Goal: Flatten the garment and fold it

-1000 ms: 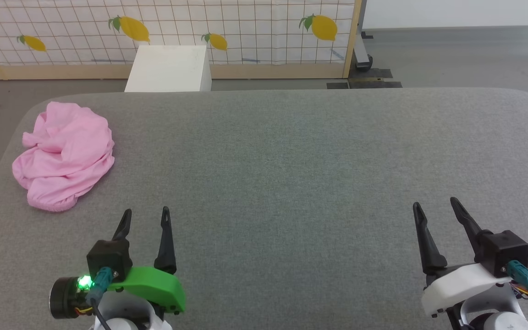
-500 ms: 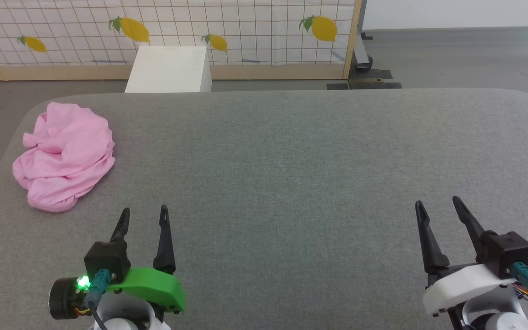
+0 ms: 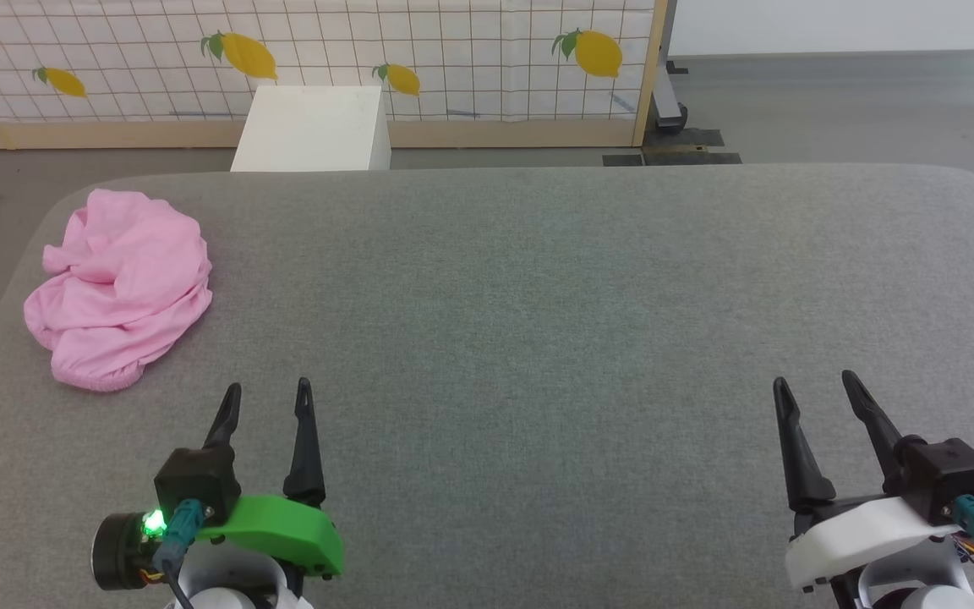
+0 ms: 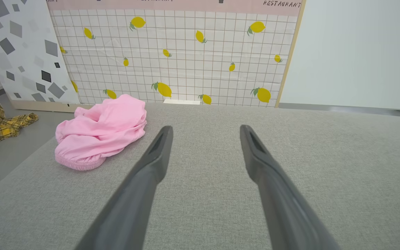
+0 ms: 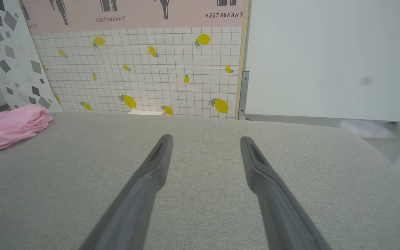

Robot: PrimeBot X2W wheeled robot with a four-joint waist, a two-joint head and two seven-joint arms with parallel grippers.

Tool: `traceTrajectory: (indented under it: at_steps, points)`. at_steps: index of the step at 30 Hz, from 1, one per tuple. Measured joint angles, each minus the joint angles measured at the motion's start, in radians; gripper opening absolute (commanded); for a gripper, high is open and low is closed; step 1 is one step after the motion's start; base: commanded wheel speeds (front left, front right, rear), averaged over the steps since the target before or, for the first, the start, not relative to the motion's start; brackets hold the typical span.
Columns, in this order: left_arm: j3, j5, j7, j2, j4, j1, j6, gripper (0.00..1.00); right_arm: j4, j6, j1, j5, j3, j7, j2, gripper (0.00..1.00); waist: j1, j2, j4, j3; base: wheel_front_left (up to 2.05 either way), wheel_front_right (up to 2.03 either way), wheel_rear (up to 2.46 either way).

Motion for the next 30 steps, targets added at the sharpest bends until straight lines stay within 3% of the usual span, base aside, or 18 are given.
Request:
traceTrajectory:
  at_steps: [30]
  points:
    - [-0.064,-0.064,-0.044,0.03,0.001,-0.002,0.043,1.0,0.001,0.0,0.014,0.039,-0.03,-0.048,0.0,1.0,0.0,0.0,0.006,-0.001,0.0,0.0,0.0]
